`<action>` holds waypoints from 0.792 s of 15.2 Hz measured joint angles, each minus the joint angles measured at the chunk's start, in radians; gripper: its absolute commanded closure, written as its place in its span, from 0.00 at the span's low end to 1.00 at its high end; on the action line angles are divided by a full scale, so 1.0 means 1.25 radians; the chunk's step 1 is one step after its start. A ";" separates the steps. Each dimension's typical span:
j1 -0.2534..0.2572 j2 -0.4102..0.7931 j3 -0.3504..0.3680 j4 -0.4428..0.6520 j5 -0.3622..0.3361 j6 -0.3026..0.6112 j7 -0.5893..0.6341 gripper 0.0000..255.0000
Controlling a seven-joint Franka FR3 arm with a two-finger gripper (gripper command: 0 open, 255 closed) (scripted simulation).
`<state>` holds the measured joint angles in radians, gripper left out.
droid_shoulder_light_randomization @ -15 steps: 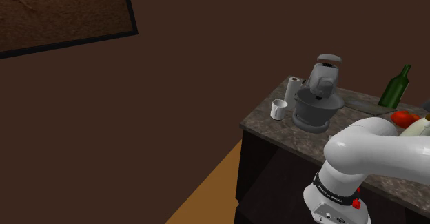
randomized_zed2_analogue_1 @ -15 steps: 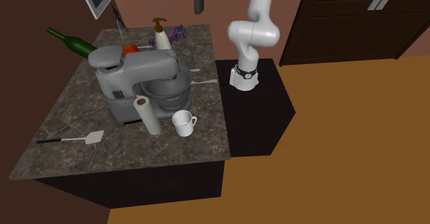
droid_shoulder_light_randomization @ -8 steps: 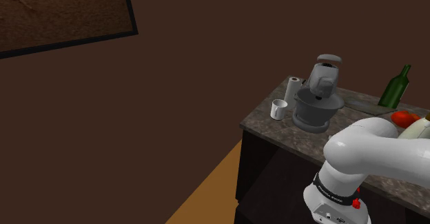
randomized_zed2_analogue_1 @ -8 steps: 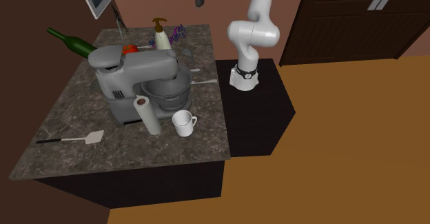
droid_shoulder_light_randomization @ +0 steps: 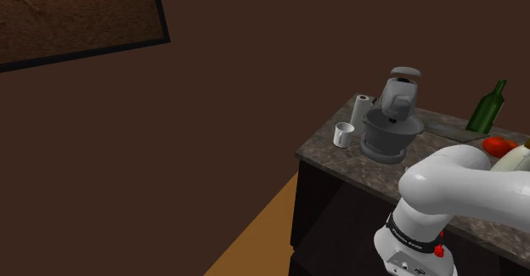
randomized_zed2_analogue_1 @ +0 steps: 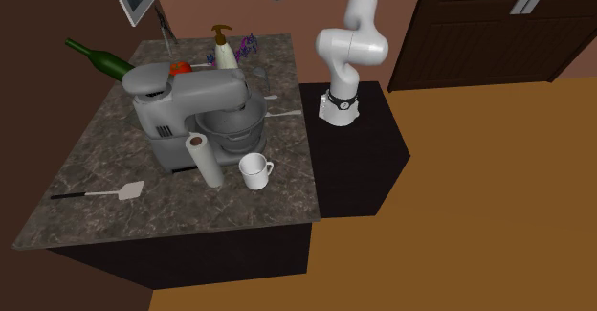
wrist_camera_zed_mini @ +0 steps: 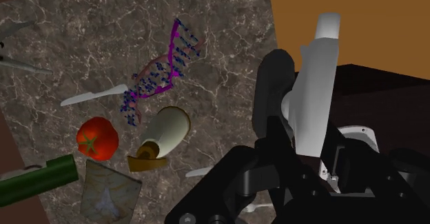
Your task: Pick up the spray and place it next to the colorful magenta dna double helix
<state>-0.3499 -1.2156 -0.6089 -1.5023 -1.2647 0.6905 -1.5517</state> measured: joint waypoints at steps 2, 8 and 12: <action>0.006 0.012 -0.025 0.051 -0.046 0.011 -0.067 1.00; -0.013 -0.039 -0.038 -0.004 -0.064 0.032 -0.071 1.00; -0.031 -0.085 -0.042 -0.067 -0.064 0.045 -0.052 1.00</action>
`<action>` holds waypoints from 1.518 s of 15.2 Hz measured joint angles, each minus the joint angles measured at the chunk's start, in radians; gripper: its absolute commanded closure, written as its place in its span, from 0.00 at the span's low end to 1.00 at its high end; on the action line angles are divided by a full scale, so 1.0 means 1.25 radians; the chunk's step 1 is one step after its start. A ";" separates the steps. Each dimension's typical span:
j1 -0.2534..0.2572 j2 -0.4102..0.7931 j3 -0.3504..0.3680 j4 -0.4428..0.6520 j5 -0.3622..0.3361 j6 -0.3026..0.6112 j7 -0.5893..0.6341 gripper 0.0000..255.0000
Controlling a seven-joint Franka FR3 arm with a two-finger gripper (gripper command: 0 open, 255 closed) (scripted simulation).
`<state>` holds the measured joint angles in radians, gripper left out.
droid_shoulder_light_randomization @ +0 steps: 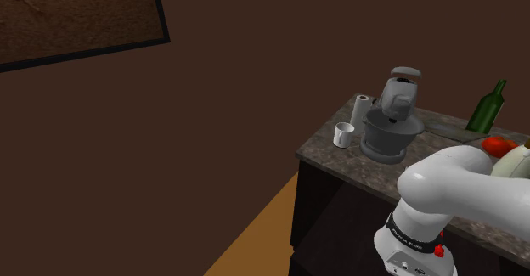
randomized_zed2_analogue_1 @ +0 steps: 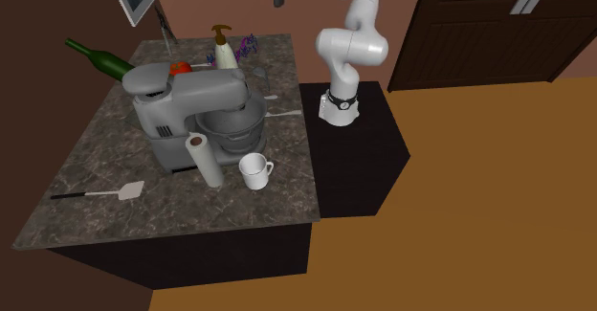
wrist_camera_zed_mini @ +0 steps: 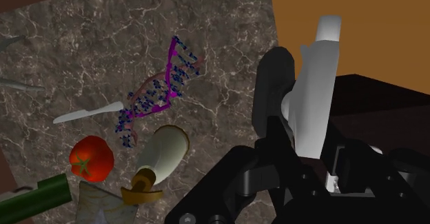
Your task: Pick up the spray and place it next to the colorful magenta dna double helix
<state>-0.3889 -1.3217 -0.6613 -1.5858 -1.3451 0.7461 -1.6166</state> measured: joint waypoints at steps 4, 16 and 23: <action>-0.014 -0.038 -0.007 -0.051 -0.003 0.012 0.015 1.00; -0.059 -0.160 -0.044 -0.209 -0.025 0.052 0.054 1.00; -0.089 -0.227 -0.072 -0.291 -0.047 0.074 0.066 1.00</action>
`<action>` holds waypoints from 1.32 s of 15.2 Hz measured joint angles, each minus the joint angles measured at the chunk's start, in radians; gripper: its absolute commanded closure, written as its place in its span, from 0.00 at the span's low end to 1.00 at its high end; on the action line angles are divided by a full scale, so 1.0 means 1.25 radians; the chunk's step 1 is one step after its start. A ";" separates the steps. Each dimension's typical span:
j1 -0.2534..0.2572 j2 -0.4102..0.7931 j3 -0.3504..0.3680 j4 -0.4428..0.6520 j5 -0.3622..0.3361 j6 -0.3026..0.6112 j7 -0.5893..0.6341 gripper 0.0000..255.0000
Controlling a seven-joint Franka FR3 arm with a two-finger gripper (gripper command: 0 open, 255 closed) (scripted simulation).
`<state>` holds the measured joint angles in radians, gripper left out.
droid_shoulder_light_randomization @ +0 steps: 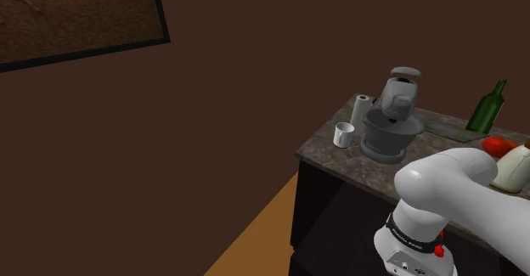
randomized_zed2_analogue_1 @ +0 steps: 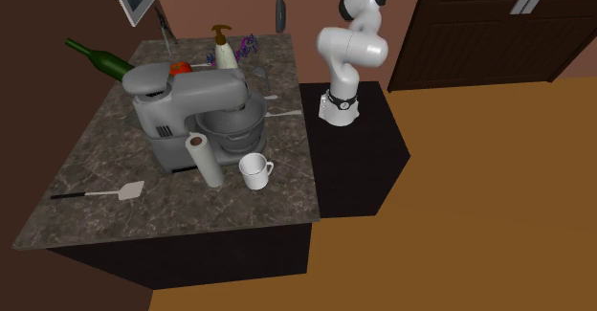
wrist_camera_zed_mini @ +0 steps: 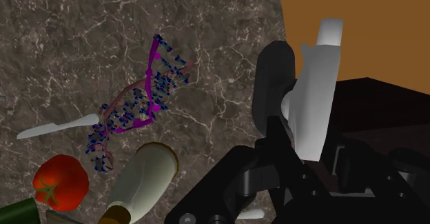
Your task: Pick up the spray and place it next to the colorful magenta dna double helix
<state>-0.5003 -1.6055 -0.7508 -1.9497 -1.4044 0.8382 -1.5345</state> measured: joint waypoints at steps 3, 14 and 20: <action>-0.011 -0.027 -0.015 -0.032 -0.012 0.010 0.004 1.00; -0.059 -0.120 -0.077 -0.137 -0.066 0.044 0.008 1.00; -0.108 -0.142 -0.134 -0.186 -0.086 0.090 0.000 1.00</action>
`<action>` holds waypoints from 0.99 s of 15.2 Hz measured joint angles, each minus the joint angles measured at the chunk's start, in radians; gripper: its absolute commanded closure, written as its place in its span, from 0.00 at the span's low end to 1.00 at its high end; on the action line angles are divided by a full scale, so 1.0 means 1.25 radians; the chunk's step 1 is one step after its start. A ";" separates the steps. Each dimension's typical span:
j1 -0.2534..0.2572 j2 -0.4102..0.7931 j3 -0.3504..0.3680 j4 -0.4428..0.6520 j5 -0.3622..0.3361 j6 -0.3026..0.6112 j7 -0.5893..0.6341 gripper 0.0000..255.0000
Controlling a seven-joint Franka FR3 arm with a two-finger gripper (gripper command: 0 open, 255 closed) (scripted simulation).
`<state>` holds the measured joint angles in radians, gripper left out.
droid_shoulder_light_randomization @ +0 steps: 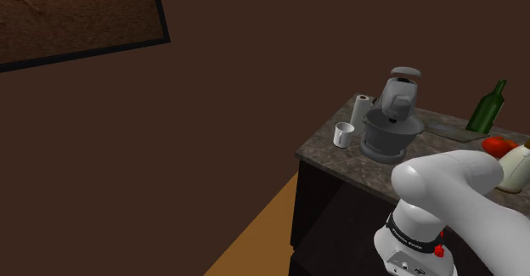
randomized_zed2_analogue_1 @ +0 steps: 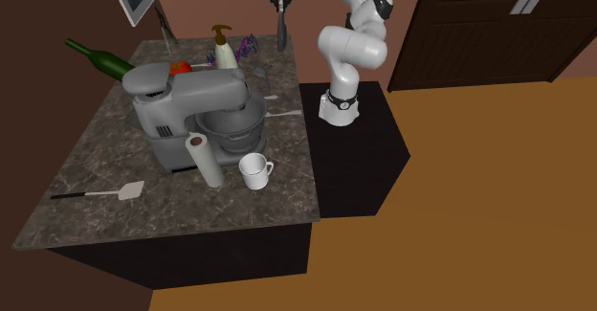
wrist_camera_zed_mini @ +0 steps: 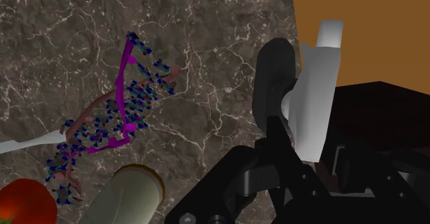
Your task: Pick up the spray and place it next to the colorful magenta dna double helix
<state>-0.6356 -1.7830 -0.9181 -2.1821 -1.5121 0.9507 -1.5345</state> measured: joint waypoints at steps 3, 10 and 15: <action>-0.030 0.001 -0.034 -0.022 -0.004 0.033 -0.004 1.00; -0.057 -0.001 -0.068 -0.044 -0.011 0.064 -0.006 1.00; -0.057 -0.001 -0.068 -0.044 -0.011 0.064 -0.006 0.00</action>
<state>-0.7068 -1.7837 -1.0031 -2.2367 -1.5264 1.0307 -1.5426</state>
